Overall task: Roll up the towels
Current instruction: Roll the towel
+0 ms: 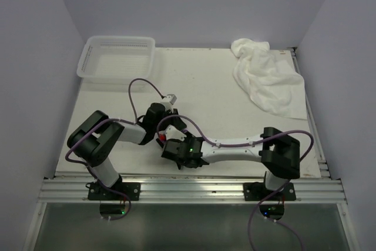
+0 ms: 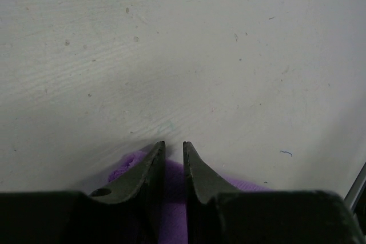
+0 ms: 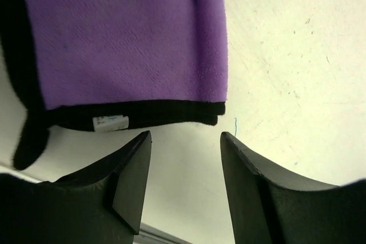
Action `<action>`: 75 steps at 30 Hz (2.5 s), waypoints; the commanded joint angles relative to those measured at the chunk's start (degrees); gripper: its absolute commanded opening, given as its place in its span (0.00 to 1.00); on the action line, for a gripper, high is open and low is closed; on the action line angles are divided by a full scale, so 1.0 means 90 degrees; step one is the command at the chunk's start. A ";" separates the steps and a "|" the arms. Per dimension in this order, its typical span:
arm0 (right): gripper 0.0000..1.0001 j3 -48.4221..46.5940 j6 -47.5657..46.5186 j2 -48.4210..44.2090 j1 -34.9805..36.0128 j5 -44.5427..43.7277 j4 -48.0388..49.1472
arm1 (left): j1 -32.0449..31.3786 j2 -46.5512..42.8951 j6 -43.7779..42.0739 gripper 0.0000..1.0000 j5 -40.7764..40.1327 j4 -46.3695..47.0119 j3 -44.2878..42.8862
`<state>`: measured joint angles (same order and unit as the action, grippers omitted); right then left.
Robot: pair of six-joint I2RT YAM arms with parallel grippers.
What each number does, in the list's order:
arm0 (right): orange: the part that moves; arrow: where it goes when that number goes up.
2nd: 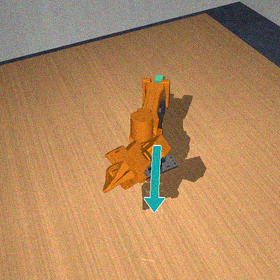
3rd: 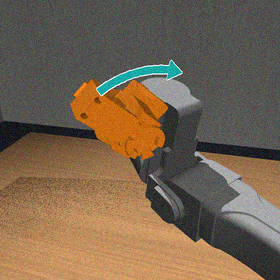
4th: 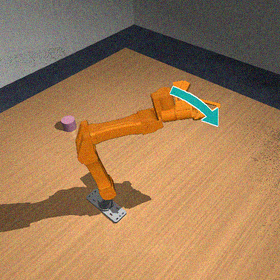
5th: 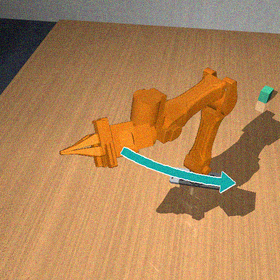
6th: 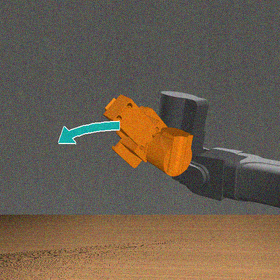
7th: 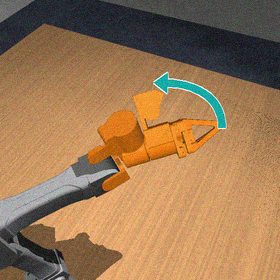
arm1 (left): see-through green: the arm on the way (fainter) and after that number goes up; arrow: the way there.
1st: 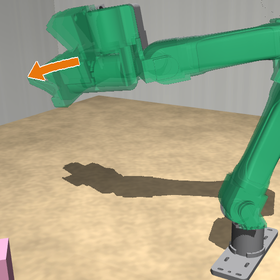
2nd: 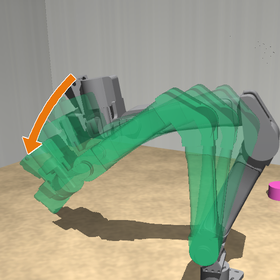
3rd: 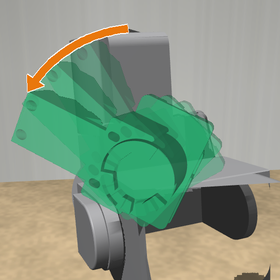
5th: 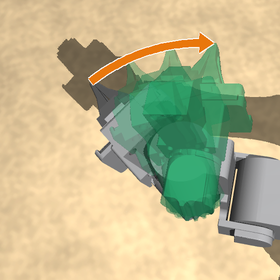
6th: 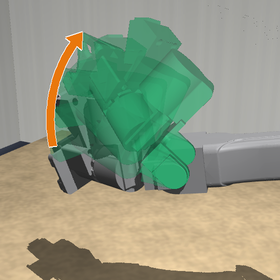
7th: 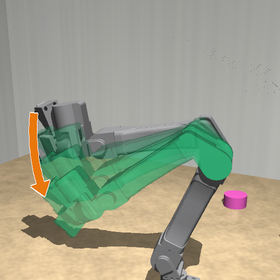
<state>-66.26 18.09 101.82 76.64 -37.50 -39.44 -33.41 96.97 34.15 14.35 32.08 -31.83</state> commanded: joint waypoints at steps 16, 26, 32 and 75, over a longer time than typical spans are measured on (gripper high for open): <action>0.44 0.2362 0.2002 -0.3052 -0.2800 0.3626 0.3561 | 0.0030 -0.0237 0.0072 0.22 -0.0628 0.0176 0.0617; 0.39 0.2830 0.3185 -0.2028 -0.3652 0.4732 0.4363 | -0.0038 -0.0179 0.0063 0.21 -0.0657 0.0225 0.0607; 0.38 0.3152 0.3439 -0.1675 -0.3770 0.5162 0.5211 | -0.0077 -0.0169 0.0063 0.21 -0.0696 0.0186 0.0607; 0.46 0.4208 0.4621 -0.2222 -0.3750 0.5348 0.5906 | -0.0175 -0.0198 0.0063 0.20 -0.0999 0.0088 0.0695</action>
<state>-28.71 58.54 81.08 42.74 10.07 11.35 -34.76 95.00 35.53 8.14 36.60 -27.38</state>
